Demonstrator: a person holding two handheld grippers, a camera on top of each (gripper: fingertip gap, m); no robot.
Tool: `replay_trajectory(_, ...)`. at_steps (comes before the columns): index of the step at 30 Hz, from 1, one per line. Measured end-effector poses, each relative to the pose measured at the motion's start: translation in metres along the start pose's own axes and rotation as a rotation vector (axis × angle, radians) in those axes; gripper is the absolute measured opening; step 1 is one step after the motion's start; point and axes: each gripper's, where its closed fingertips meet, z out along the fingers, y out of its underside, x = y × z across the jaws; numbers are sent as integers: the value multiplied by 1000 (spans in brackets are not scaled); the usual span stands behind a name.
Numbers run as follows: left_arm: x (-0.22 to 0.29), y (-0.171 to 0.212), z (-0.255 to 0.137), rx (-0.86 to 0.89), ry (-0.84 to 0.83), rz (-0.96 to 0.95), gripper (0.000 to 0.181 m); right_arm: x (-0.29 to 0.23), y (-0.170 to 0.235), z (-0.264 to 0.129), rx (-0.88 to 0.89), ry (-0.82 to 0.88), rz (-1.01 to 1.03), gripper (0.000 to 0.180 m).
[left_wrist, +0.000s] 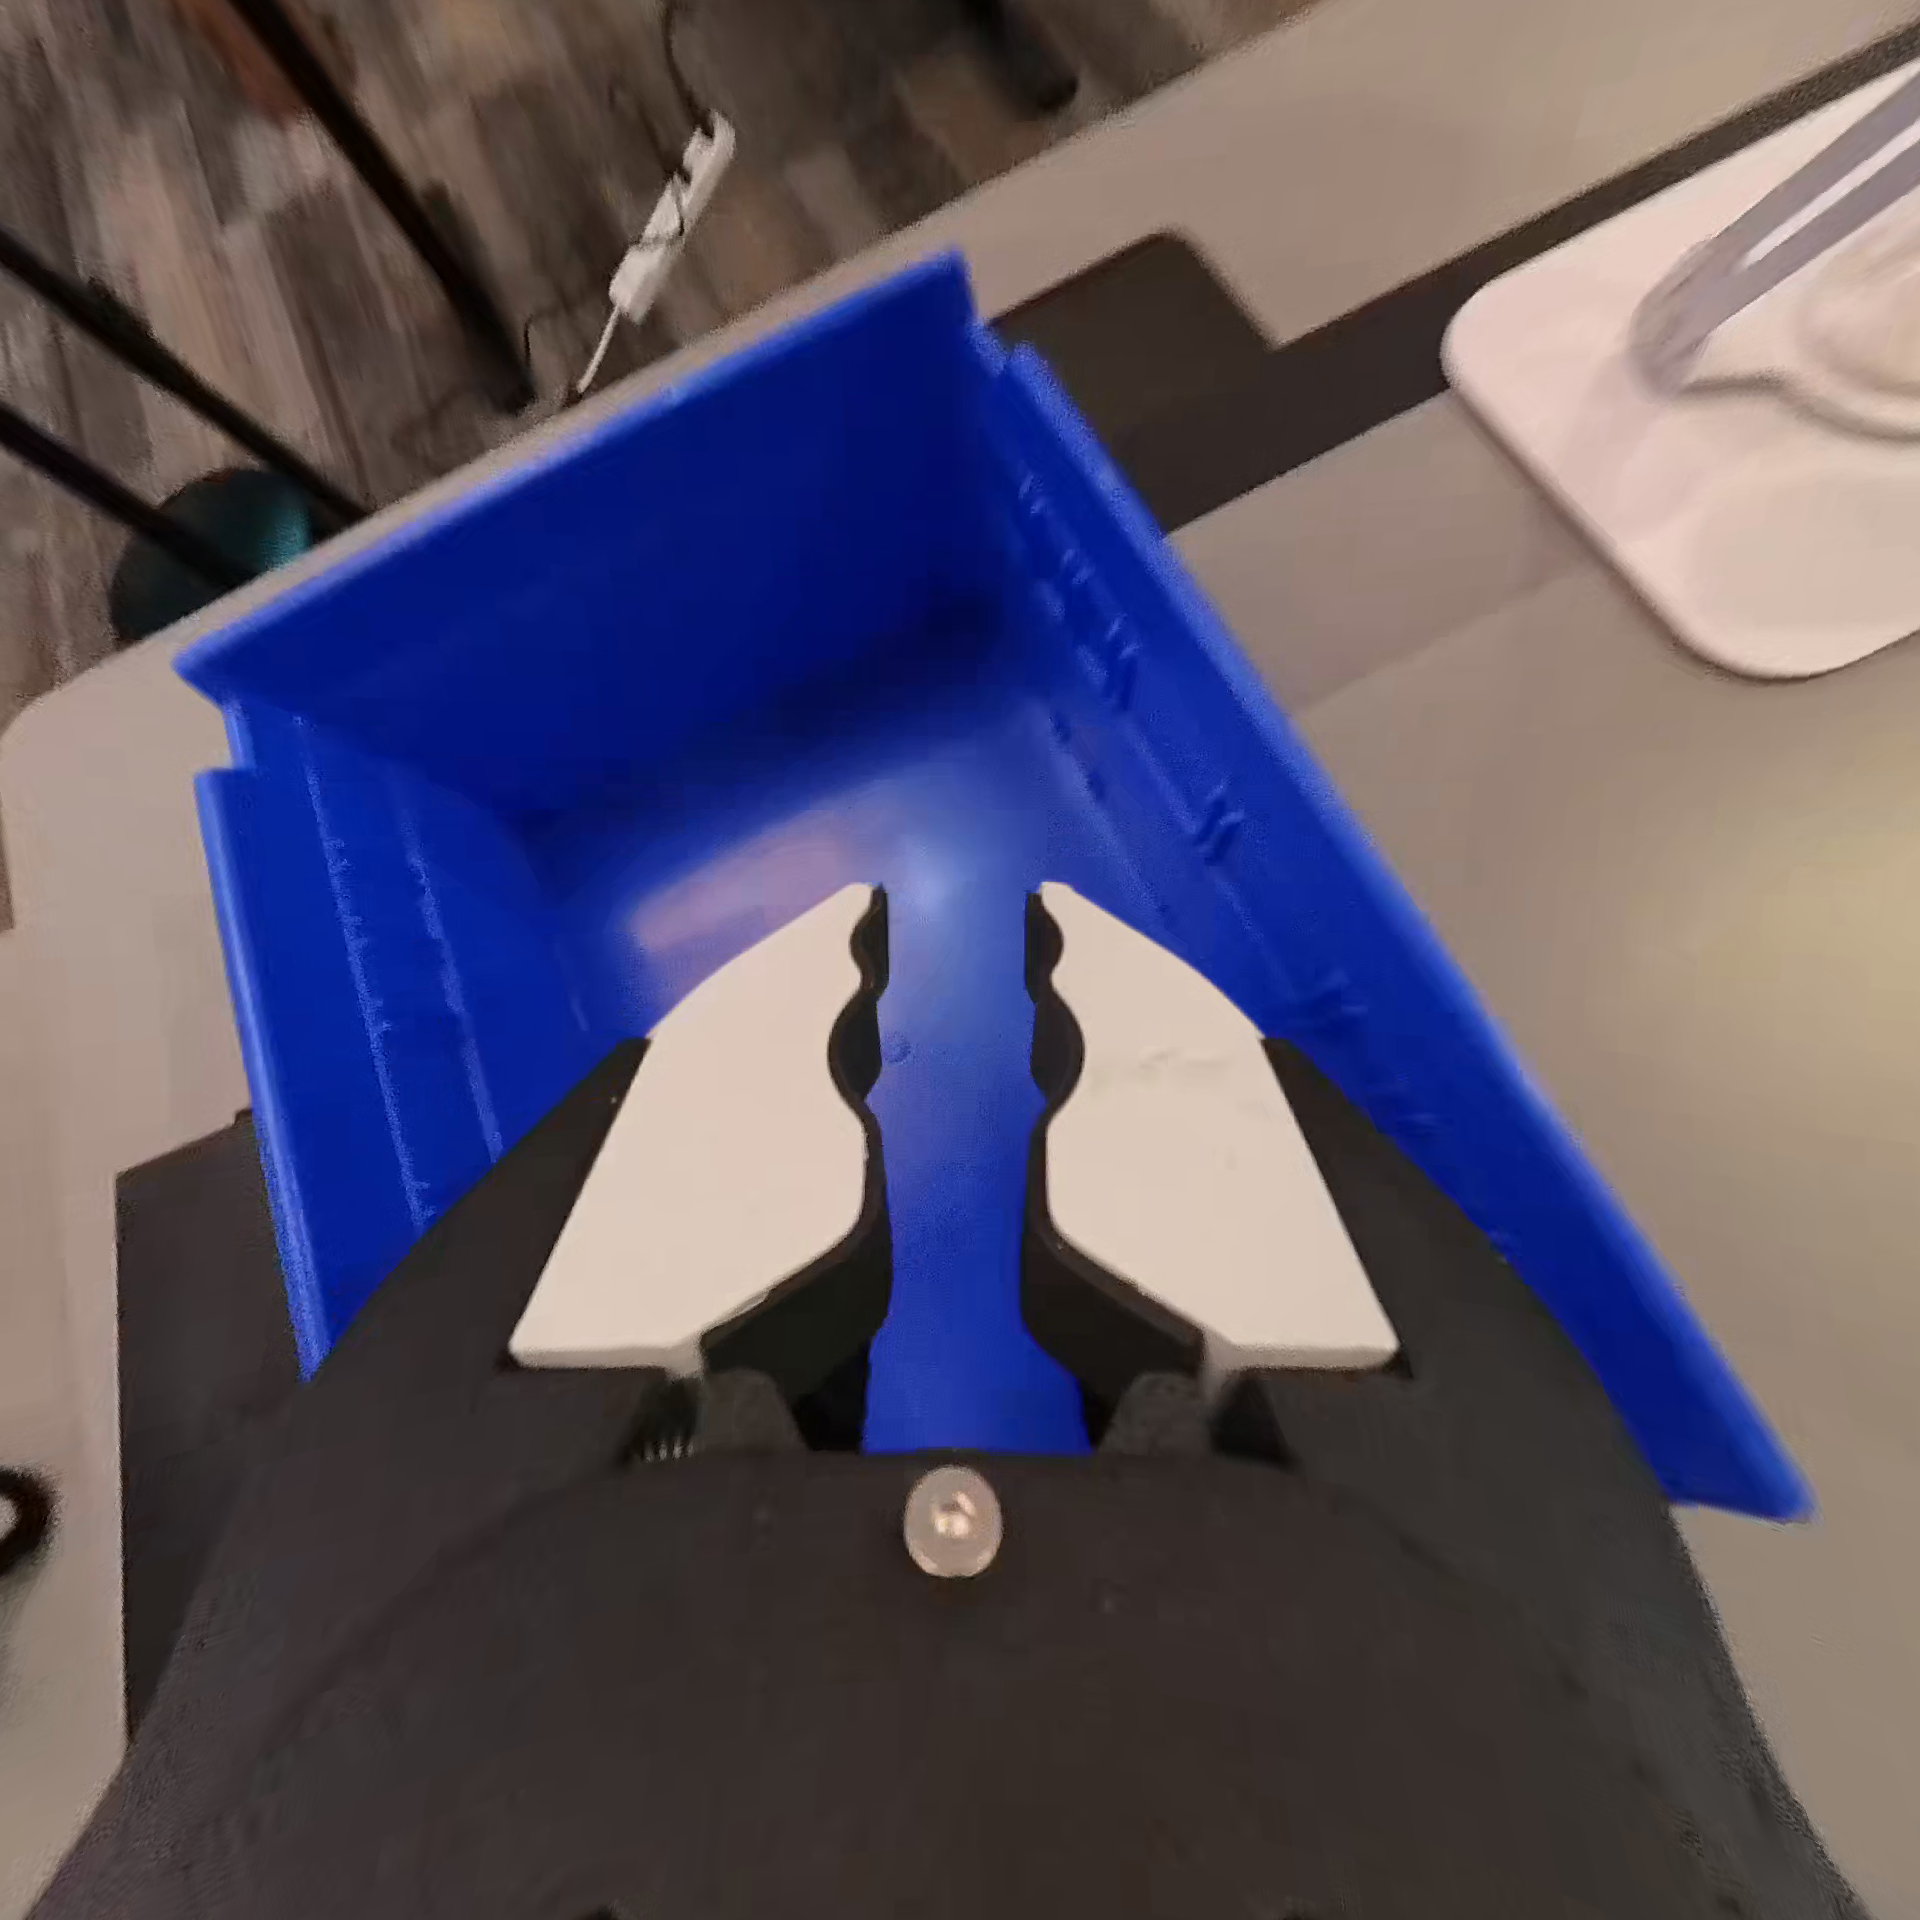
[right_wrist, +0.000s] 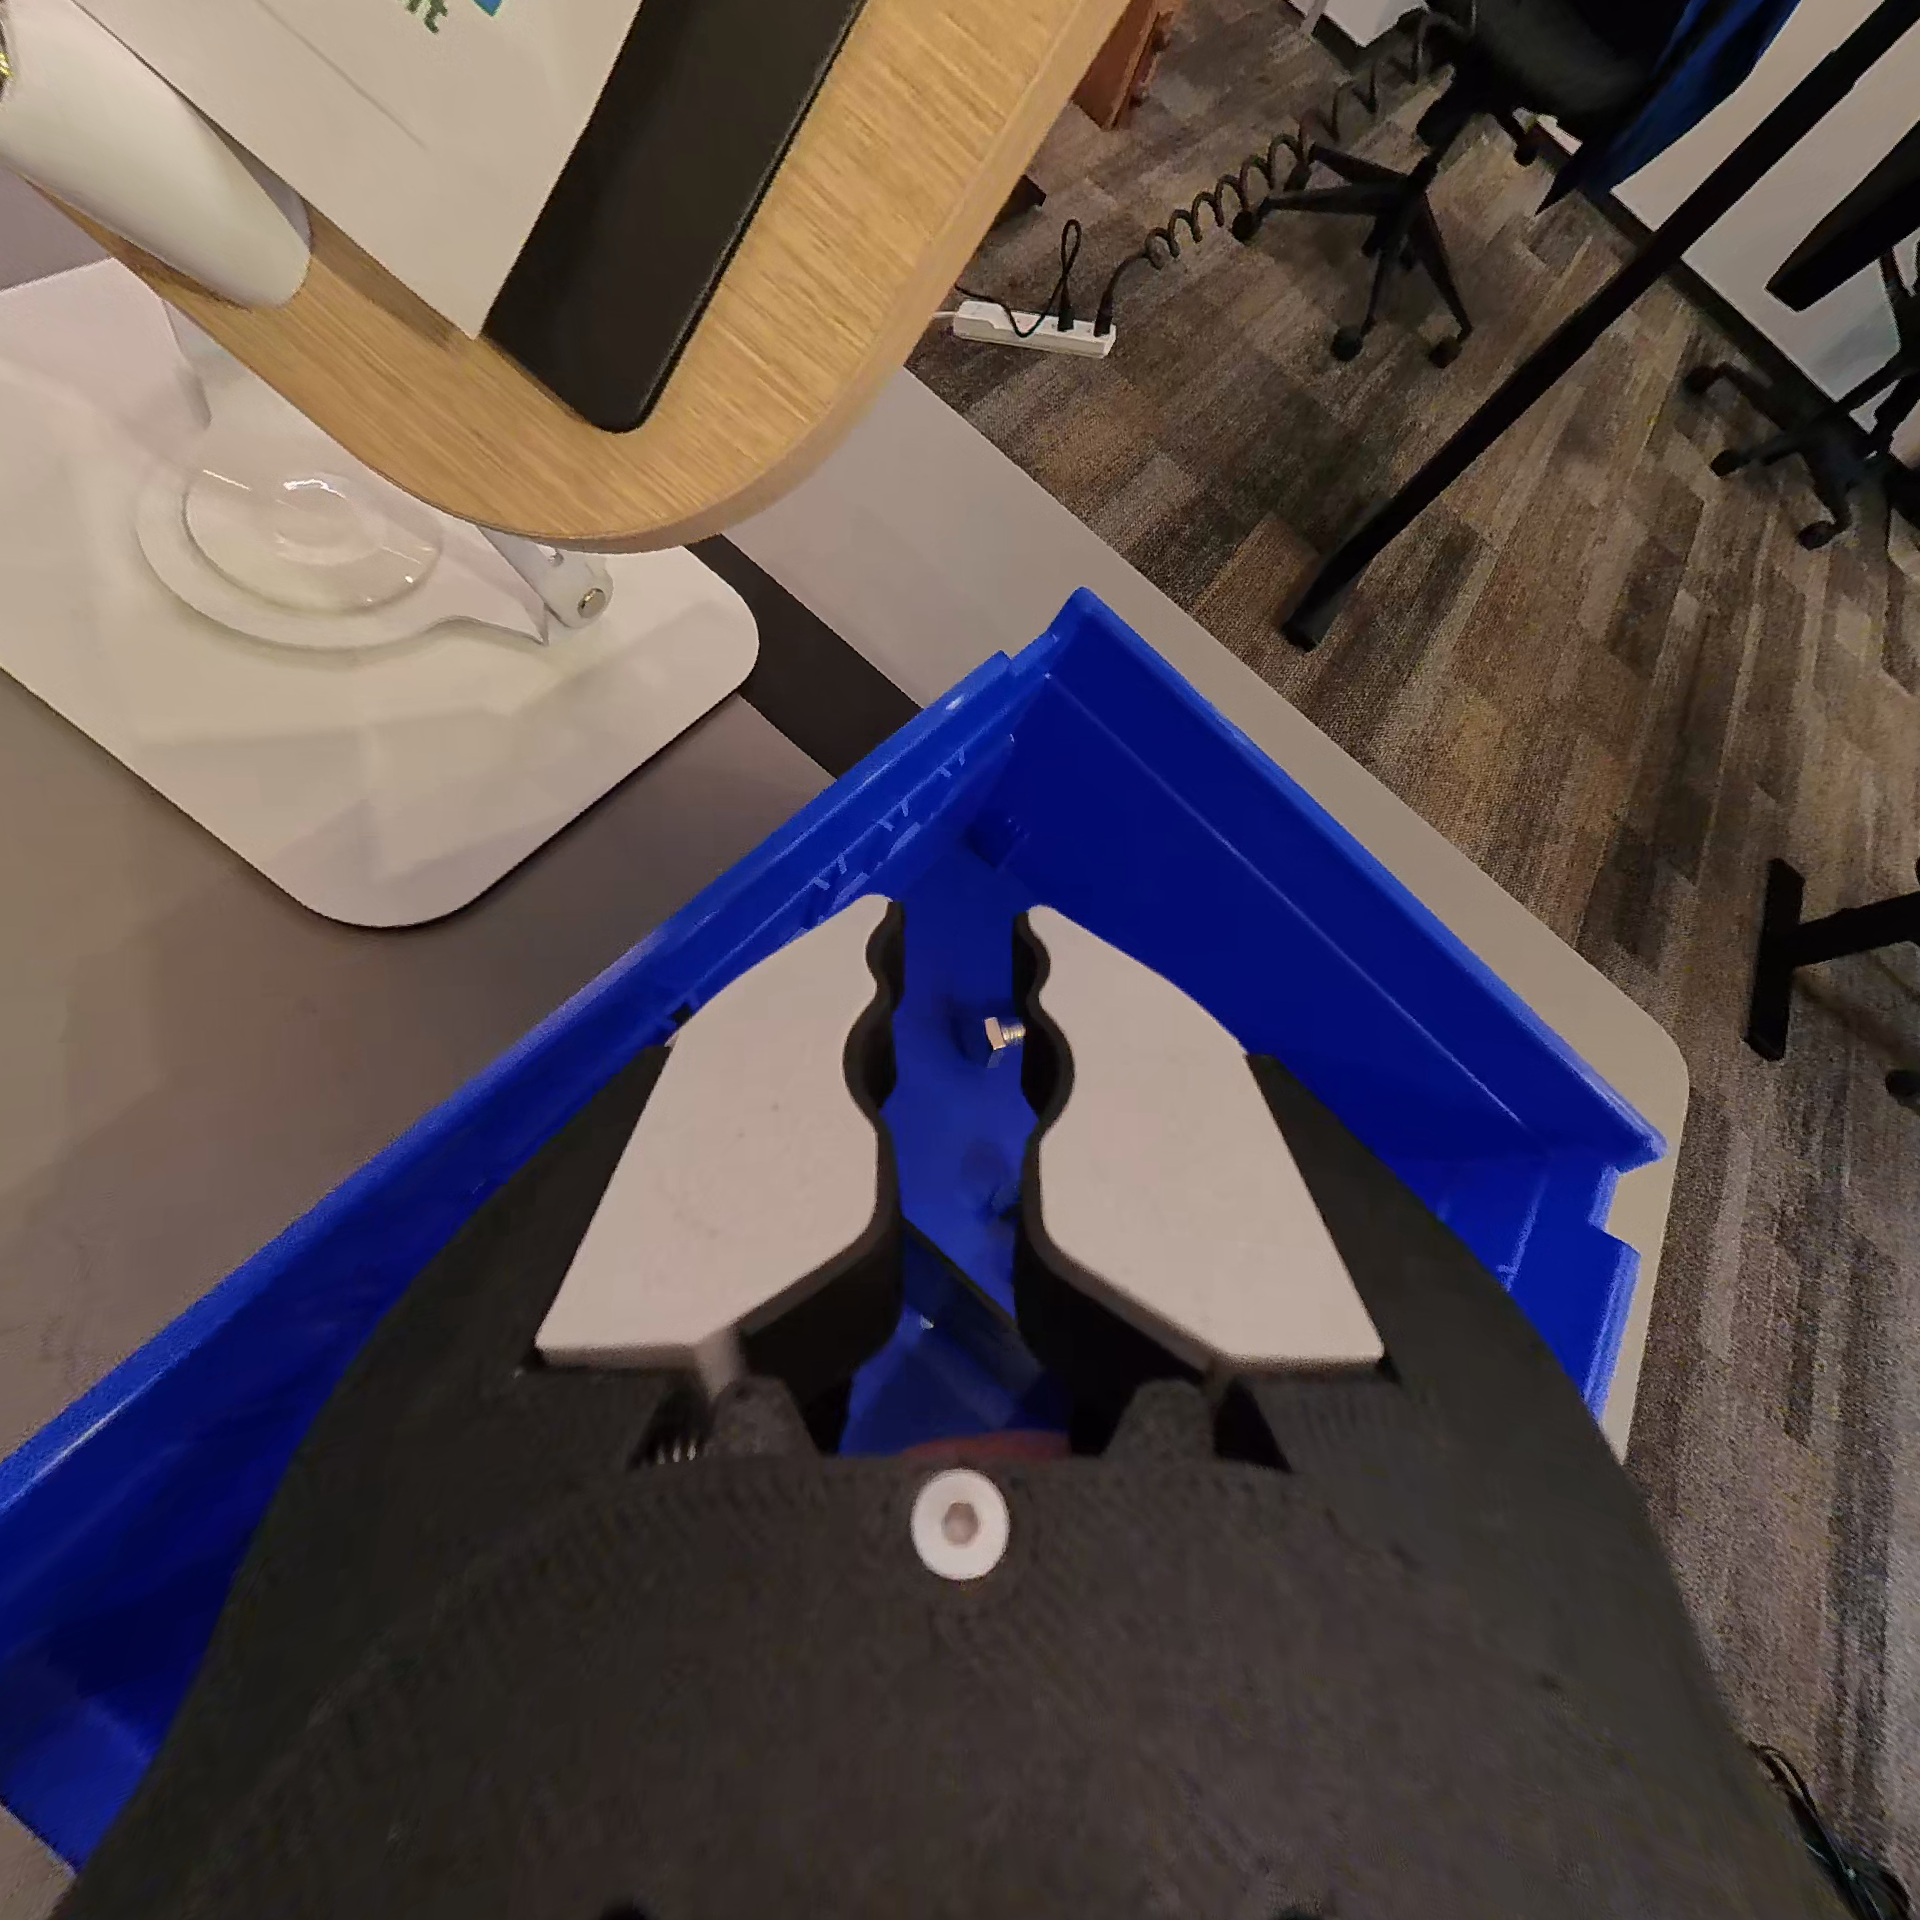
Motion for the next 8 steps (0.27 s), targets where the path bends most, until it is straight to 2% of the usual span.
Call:
replay_trajectory(1, -5, 8, 7, -30, -18, 7, 23, -1, 0, 0, 2, -1, -2, 19)
replay_trajectory(8, -26, 51, 42, -243, -102, 114, 20, -6, -3, 1, 15, -21, -9, 18)
